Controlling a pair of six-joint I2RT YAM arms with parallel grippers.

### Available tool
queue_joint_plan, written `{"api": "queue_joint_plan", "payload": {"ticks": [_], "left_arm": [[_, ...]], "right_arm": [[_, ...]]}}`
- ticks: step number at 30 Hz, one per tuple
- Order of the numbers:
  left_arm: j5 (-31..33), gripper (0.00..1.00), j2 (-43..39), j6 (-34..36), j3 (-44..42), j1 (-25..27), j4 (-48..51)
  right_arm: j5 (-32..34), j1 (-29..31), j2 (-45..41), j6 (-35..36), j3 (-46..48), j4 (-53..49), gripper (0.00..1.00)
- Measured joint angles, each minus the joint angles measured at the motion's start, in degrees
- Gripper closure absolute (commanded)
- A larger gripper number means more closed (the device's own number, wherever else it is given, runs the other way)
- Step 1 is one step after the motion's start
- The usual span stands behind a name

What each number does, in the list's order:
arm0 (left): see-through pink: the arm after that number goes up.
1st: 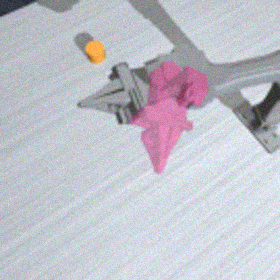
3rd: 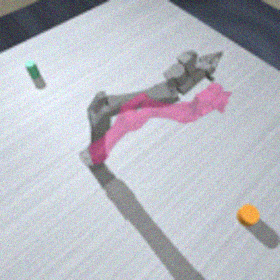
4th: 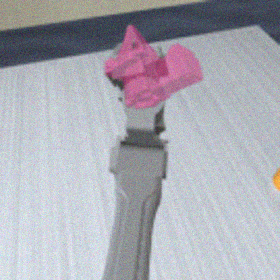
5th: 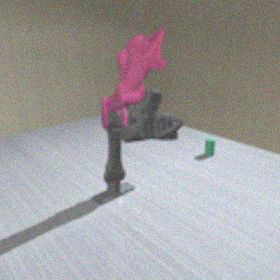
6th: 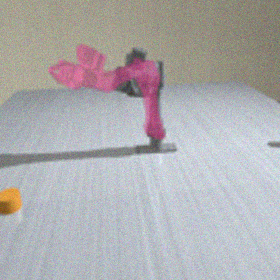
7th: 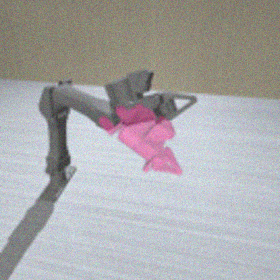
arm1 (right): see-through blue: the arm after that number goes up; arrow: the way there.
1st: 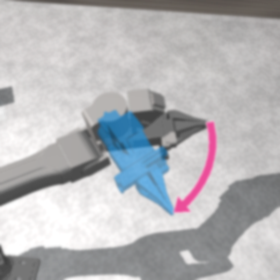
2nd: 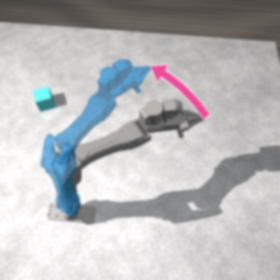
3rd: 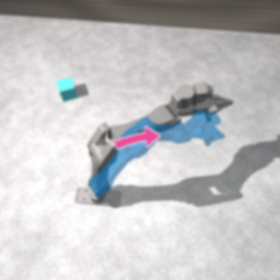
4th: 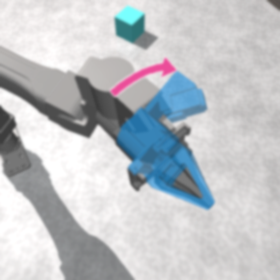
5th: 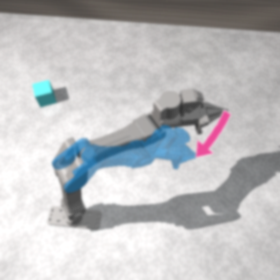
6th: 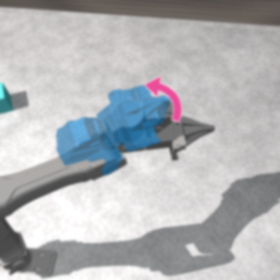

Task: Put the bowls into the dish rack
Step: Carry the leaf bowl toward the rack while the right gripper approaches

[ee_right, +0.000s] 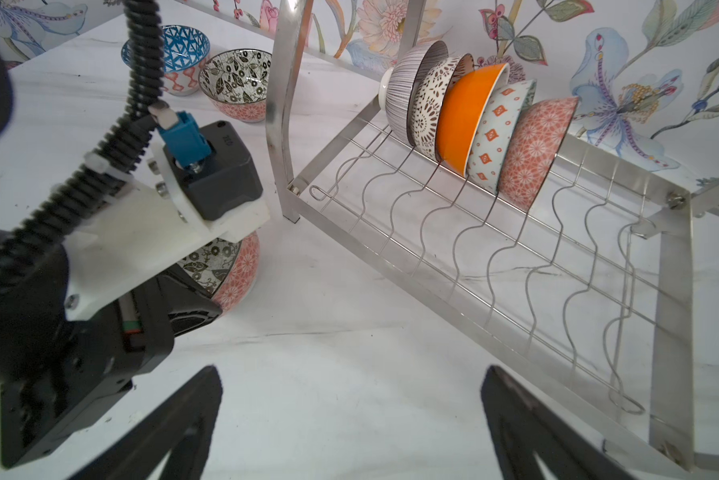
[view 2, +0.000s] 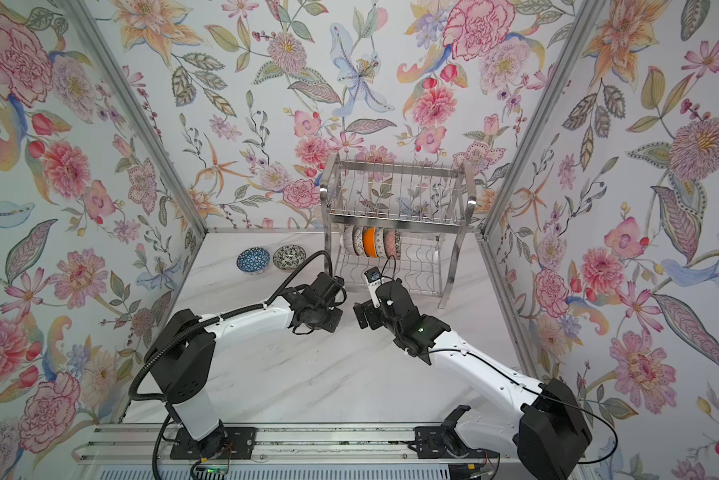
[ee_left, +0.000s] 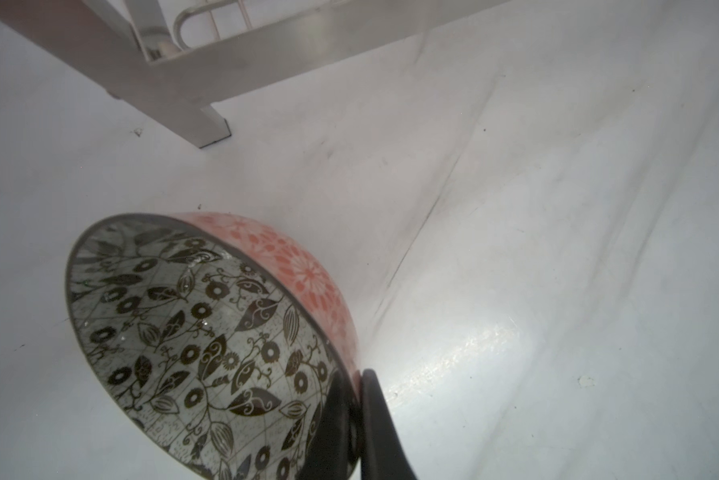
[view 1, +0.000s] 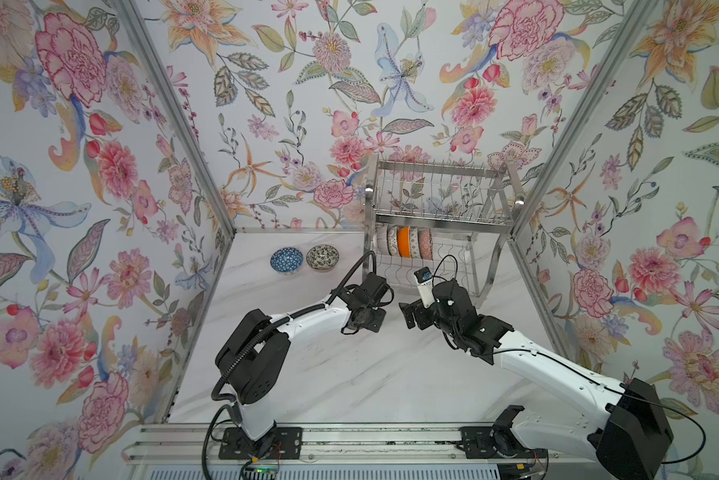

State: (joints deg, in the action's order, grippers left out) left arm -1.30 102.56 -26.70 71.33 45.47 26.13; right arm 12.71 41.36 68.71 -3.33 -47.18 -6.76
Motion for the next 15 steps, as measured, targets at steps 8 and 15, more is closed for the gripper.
{"api": "queue_joint_plan", "payload": {"ticks": [8, 15], "left_arm": [[-0.5, 0.82, 2.7, -1.4, 3.5, 2.6, -0.9], [-1.3, 0.73, 3.3, -1.4, 5.0, 2.8, -1.3]], "right_arm": [[0.8, -0.7, -1.1, -1.3, 1.8, -0.8, 0.01], [1.3, -2.3, -1.9, -1.7, 1.9, -2.6, 0.01]]}}
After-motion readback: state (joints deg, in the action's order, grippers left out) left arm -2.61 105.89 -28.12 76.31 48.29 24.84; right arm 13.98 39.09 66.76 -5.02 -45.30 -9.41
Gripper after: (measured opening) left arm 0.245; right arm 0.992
